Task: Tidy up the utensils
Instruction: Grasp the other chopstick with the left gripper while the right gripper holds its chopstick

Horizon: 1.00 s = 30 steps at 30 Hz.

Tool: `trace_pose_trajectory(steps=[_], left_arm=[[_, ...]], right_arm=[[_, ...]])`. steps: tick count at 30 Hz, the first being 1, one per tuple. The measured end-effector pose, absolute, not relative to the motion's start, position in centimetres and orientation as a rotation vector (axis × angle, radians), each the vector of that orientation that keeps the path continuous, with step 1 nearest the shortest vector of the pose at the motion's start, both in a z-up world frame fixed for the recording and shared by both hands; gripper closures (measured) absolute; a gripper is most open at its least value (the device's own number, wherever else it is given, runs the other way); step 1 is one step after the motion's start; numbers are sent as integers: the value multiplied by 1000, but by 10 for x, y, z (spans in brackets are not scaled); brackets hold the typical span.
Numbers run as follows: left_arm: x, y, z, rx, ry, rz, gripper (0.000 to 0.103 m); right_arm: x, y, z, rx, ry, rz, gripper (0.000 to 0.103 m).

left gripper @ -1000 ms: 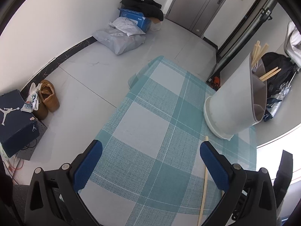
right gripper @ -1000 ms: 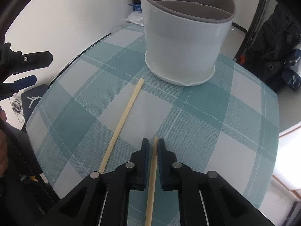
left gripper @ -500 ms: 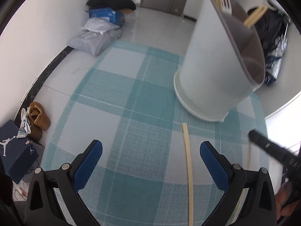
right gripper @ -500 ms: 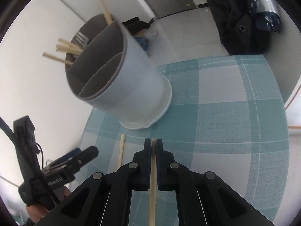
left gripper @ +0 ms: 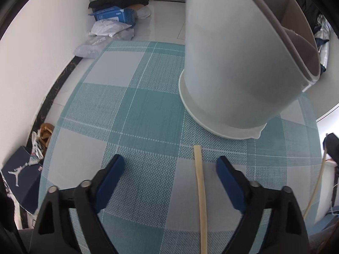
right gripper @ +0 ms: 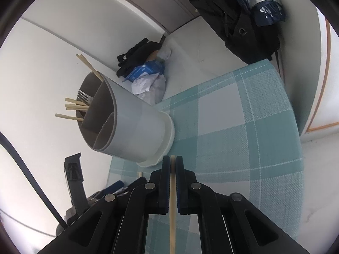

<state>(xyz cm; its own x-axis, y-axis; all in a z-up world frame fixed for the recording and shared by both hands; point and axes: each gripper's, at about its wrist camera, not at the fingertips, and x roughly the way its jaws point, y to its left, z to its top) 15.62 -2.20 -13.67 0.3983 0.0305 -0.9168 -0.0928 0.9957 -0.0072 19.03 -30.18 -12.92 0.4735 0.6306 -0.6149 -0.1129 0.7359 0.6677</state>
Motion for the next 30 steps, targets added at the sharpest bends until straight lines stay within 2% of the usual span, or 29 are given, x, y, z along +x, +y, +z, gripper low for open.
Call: trace_pose_trajectory(steps=[2, 3, 5, 6, 7, 8, 18, 24, 30], left_arm=[[156, -24, -134, -66, 1150, 69, 45], [157, -24, -134, -68, 1149, 67, 50], [157, -25, -133, -70, 1143, 67, 74], [157, -25, -133, -78, 1143, 60, 80], [159, -26, -133, -89, 1145, 53, 92], [158, -27, -134, -94, 1146, 52, 97], [142, 0, -121, -372, 1088, 77, 100], [114, 5, -74, -442, 894, 60, 100], [90, -5, -41, -400, 760, 10, 100]], right_arm=[[189, -303, -125, 614, 976, 499, 99], [187, -305, -124, 619, 973, 501, 99], [185, -306, -121, 621, 963, 505, 99], [184, -306, -119, 616, 957, 507, 99], [183, -305, -117, 606, 950, 505, 99], [181, -304, -115, 595, 943, 505, 99], [167, -287, -91, 476, 858, 506, 99], [147, -267, -77, 380, 804, 517, 99], [123, -255, -59, 306, 703, 507, 99]])
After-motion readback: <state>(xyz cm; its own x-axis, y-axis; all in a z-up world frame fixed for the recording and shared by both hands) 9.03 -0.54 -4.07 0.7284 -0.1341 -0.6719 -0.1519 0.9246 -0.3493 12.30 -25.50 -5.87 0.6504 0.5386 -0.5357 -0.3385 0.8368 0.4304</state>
